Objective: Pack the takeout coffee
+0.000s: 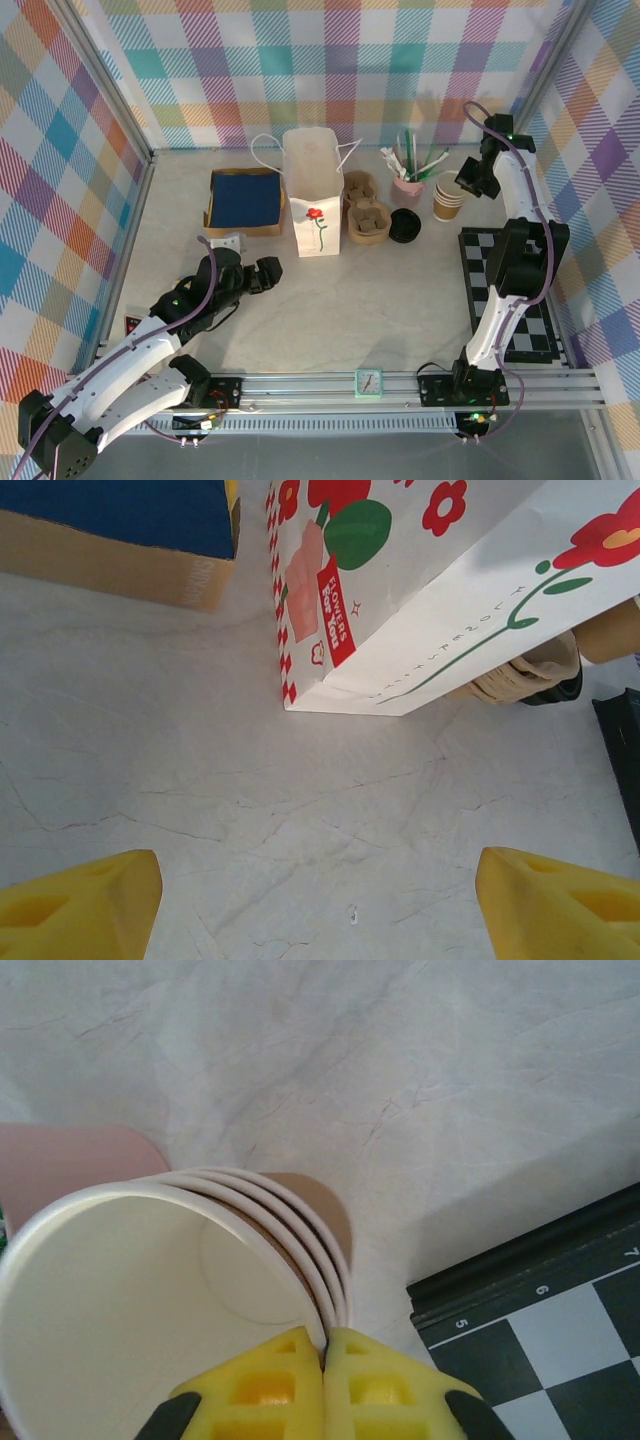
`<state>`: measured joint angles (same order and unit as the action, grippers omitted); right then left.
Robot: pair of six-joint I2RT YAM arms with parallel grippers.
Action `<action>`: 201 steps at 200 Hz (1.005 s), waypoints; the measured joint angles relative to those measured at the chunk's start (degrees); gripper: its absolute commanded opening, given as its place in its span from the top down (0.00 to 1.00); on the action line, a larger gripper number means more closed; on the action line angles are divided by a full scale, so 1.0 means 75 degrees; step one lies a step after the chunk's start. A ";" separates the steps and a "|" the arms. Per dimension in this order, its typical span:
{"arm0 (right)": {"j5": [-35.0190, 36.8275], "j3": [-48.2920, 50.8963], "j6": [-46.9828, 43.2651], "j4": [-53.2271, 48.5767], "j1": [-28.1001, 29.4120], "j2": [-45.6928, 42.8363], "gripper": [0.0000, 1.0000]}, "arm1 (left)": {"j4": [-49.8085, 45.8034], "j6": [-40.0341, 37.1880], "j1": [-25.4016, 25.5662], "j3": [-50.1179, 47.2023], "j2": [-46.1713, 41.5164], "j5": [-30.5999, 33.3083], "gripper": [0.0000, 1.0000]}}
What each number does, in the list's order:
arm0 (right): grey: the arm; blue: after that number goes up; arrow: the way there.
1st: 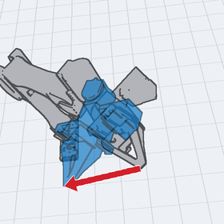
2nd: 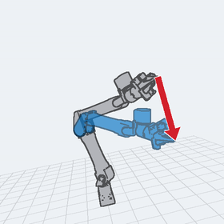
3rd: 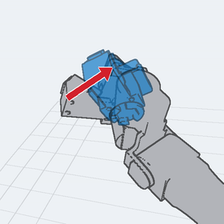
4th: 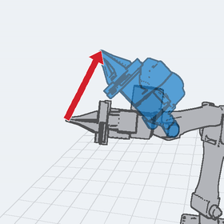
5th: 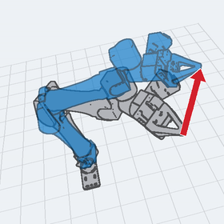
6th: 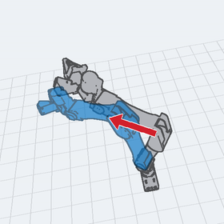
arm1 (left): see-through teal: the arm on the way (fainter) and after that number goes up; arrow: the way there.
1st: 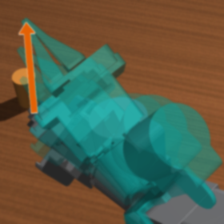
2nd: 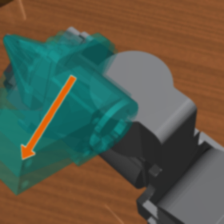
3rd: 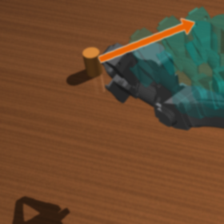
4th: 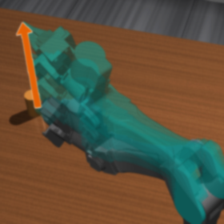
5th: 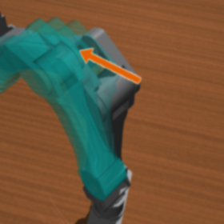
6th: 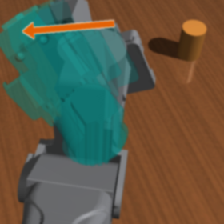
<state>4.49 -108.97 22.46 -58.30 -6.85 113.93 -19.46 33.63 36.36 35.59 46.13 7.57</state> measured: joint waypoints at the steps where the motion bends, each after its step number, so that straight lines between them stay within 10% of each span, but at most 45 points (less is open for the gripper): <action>1: -0.0047 0.0000 0.0000 0.0003 -0.0006 0.0000 1.00 | 0.0000 0.0000 0.0000 0.0000 0.0000 0.0003 0.18; 201: 0.0221 -0.2133 -0.0146 -0.1107 0.0286 -0.1399 1.00 | 0.0000 -0.0114 0.0000 0.0399 -0.0023 -0.0079 0.18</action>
<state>6.15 -124.97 21.37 -66.61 -4.71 103.44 -19.46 32.77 36.36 38.59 45.95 6.98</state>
